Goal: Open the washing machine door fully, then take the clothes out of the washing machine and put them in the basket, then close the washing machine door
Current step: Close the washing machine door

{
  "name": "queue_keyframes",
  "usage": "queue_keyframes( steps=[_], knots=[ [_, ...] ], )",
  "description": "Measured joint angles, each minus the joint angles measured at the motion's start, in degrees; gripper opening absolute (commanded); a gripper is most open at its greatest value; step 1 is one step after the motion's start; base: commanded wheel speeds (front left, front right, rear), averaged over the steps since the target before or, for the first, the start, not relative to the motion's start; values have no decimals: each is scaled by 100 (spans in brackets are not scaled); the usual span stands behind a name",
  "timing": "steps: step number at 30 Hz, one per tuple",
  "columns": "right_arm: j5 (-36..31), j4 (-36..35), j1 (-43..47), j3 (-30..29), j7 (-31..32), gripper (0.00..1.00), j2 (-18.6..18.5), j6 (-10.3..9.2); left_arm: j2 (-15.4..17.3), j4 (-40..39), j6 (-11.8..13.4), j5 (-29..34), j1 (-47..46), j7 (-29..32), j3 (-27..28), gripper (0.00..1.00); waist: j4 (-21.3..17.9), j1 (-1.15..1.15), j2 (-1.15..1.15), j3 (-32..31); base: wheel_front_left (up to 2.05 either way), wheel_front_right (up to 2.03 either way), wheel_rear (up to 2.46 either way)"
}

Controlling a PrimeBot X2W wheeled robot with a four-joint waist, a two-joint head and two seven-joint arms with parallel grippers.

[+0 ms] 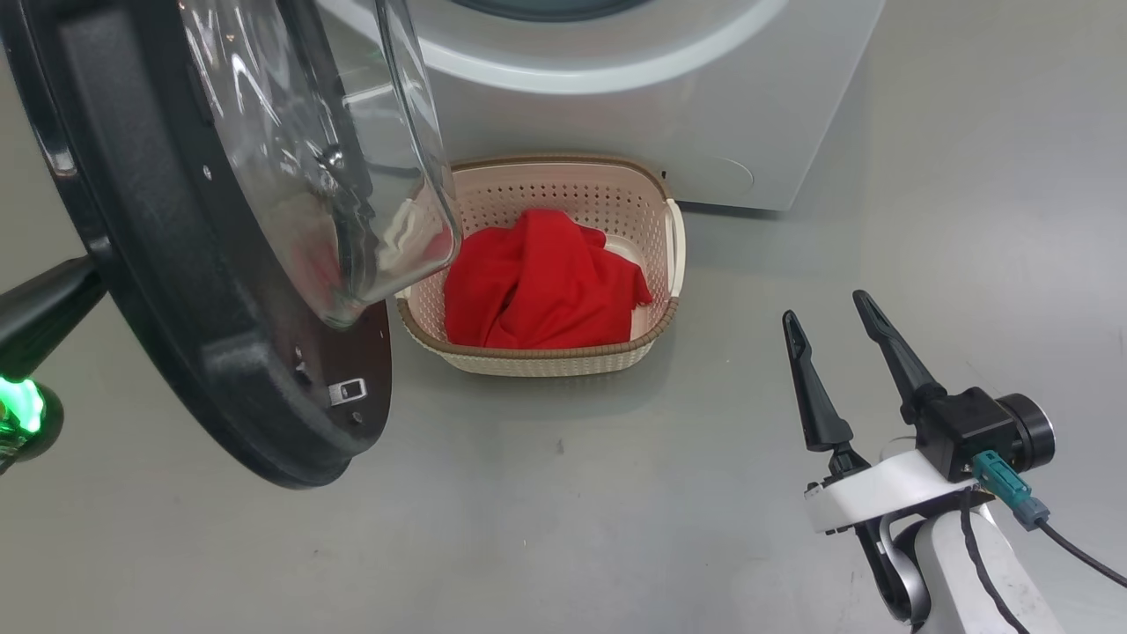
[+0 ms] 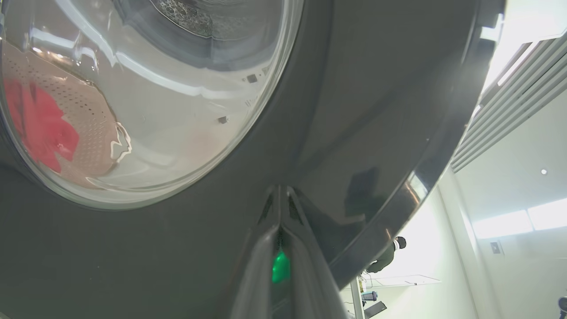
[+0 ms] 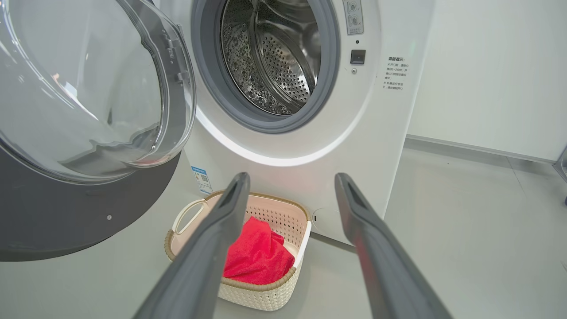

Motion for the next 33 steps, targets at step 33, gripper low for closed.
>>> queue_keyframes(
  steps=[33],
  knots=[
    [257, -193, -429, 167, 0, 100, 74, -154, -260, -1111, 201, -138, -260, 155, -324, 0, -1375, 0, 0, 671, 0, 0, 0]
  ],
)
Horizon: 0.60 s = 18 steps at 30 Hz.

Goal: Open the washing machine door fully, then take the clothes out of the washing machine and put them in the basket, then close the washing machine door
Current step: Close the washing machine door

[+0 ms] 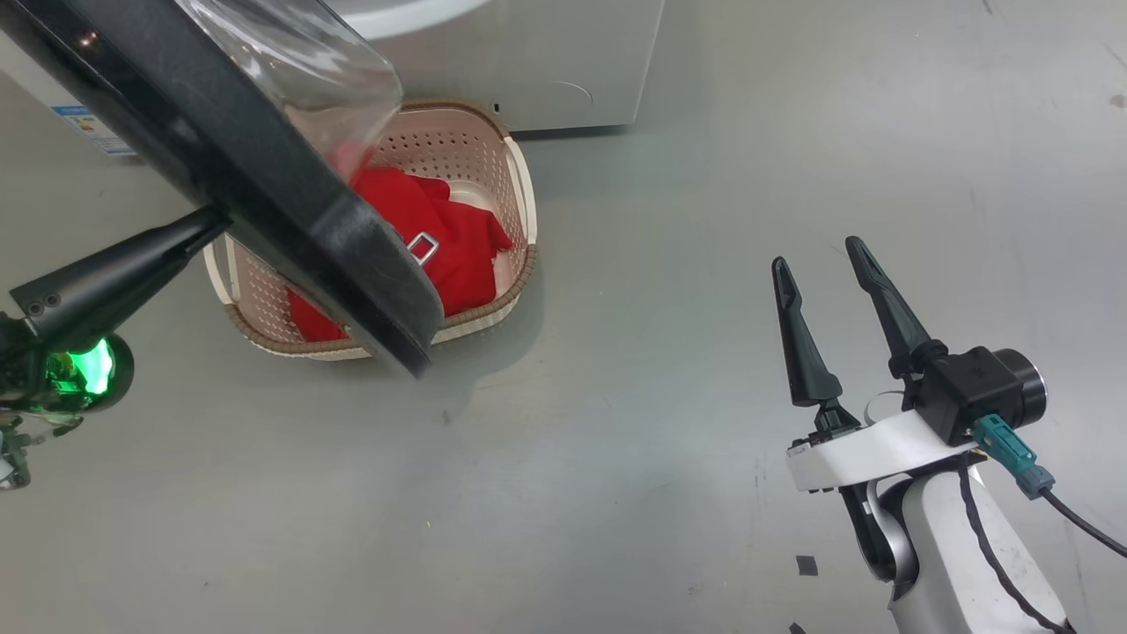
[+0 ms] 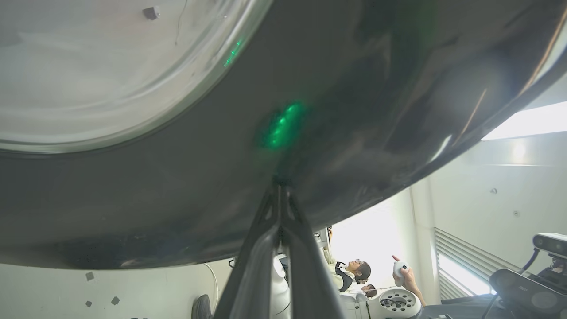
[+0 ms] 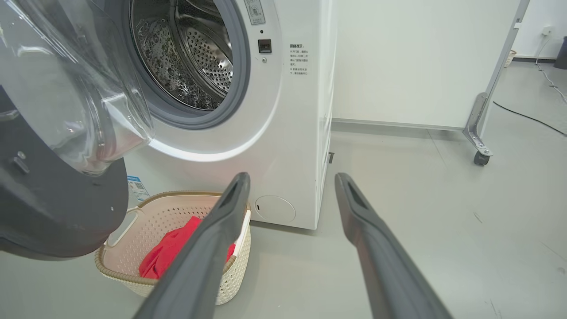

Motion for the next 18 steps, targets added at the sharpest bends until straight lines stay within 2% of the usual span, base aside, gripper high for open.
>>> queue_keyframes(
  steps=[7, 18],
  knots=[
    [122, -25, -88, 75, 0, 100, 3, -9, -70, 5, 148, -11, -266, -176, -16, 0, -261, 0, 0, 151, 0, 0, 0],
    [479, -105, -183, 312, -1, 100, 5, -143, -240, 156, 394, 57, -814, -521, -130, 0, -634, 0, 0, 370, 0, 0, 0]
  ],
)
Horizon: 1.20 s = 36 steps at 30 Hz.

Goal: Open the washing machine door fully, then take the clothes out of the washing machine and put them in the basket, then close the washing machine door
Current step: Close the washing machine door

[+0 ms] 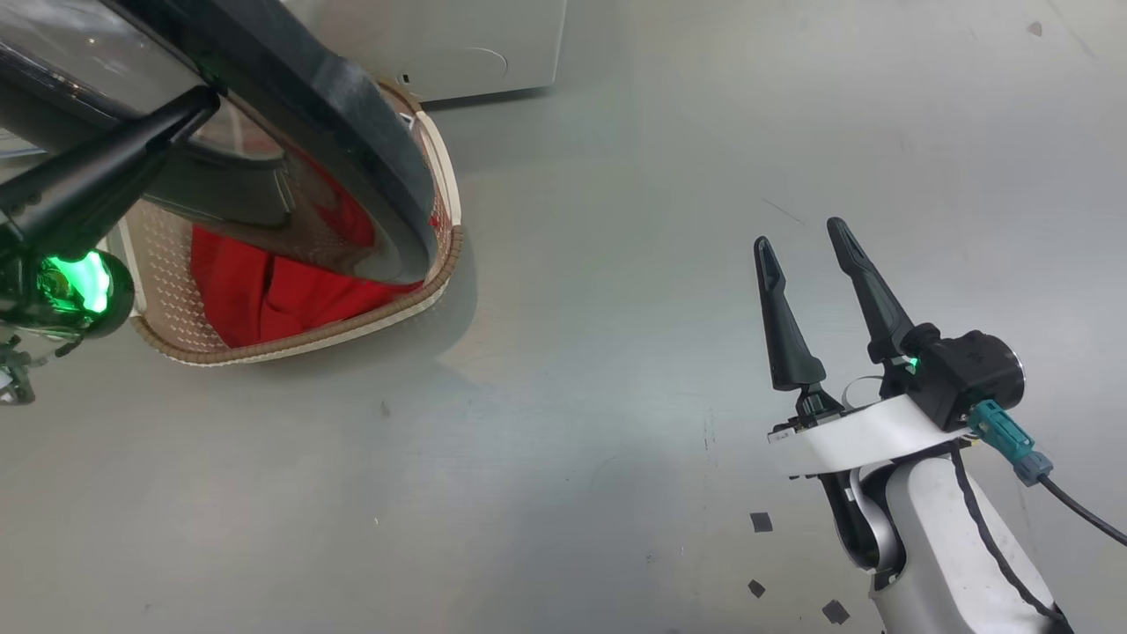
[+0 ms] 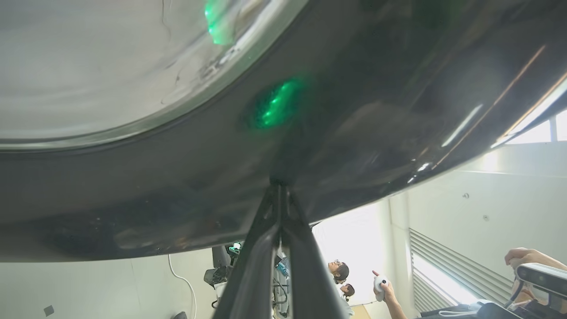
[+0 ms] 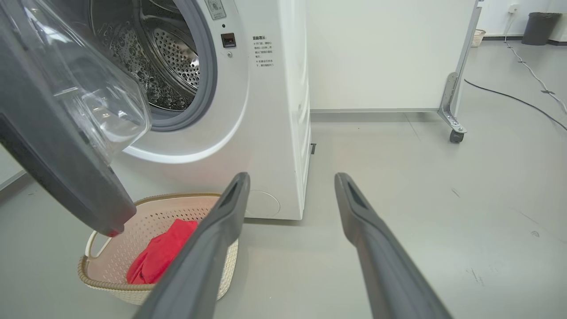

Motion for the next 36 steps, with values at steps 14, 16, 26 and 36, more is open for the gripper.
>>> queue_keyframes(
  steps=[14, 16, 26, 36],
  knots=[
    [234, -146, -297, 199, 0, 100, 2, -118, -163, 372, 349, 438, -1006, -669, -64, 0, -345, 0, 0, 404, 0, 0, 0],
    [250, -155, -332, 238, 0, 100, 2, -120, -185, 454, 354, 482, -1149, -747, -89, 0, -398, 0, 0, 461, 0, 0, 0],
    [428, -168, -519, 339, 0, 100, 4, -235, -408, 980, 422, 853, -1894, -1192, -248, 0, -643, 0, 0, 692, 0, 0, 0],
    [530, -167, -645, 491, 0, 100, 9, -271, -647, 1692, 454, 1240, -2504, -1816, -250, 0, -791, 0, 0, 777, 0, 0, 0]
  ],
)
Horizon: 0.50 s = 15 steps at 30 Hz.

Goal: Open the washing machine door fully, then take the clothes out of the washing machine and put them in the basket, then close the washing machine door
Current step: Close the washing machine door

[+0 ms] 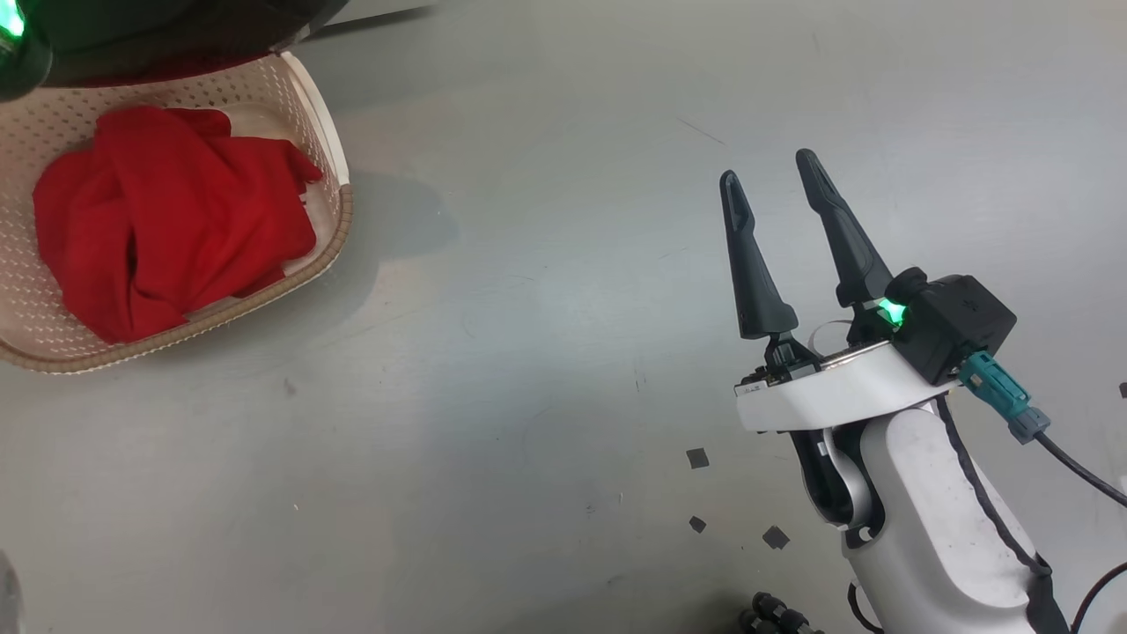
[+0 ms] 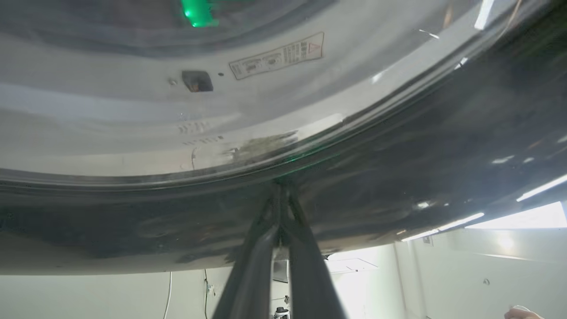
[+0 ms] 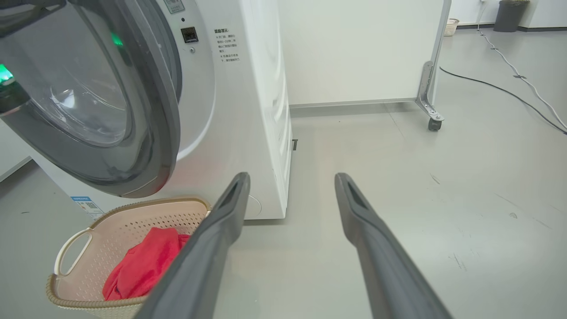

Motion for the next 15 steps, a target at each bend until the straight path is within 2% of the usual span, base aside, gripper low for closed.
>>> queue_keyframes(
  steps=[7, 15],
  knots=[
    [35, -3, -53, 57, 0, 100, 1, -42, -93, 444, 8, 293, -326, -368, 4, 0, -85, 0, 0, 47, 0, 0, 0],
    [47, 8, -93, 58, 0, 100, 3, -92, -142, 828, -142, 346, -517, -480, -79, 0, -137, 0, 0, 47, 0, 0, 0]
  ],
)
